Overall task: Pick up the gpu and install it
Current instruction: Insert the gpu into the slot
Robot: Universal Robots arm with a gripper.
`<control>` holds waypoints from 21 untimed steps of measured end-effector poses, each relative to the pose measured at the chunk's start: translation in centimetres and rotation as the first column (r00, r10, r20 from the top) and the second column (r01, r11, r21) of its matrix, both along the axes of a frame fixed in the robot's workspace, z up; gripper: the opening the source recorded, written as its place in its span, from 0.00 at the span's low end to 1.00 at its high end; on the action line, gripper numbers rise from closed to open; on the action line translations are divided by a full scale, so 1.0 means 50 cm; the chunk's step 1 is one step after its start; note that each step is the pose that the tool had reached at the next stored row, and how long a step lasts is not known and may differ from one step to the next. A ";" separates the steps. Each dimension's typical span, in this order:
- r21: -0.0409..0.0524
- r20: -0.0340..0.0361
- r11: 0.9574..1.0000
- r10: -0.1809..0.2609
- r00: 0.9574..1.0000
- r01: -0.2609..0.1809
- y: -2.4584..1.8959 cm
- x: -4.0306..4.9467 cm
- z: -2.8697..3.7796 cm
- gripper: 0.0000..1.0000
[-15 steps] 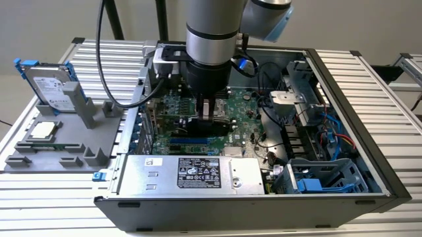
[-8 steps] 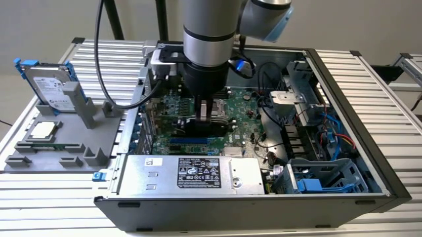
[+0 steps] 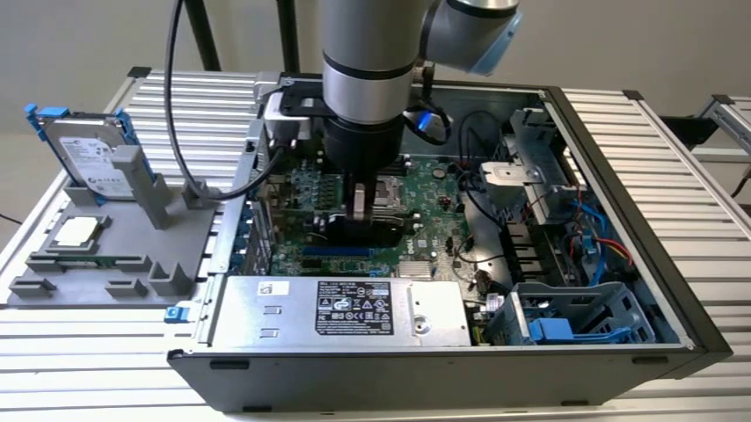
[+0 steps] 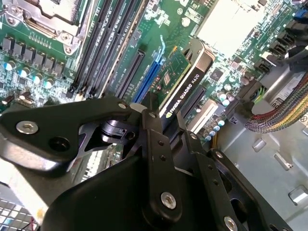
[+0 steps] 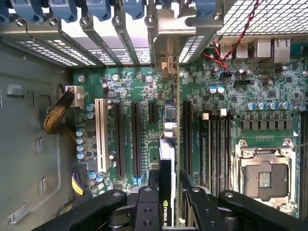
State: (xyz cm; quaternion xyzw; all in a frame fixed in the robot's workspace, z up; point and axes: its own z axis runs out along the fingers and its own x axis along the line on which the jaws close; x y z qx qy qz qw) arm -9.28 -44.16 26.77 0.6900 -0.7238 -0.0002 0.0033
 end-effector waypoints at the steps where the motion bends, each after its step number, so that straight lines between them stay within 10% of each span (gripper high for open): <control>1: 0.000 0.000 1.000 0.000 1.000 0.000 -0.0008 -0.001 -0.001 0.00; 21: 0.001 -0.005 1.000 0.000 1.000 0.000 0.0016 -0.014 -0.015 0.00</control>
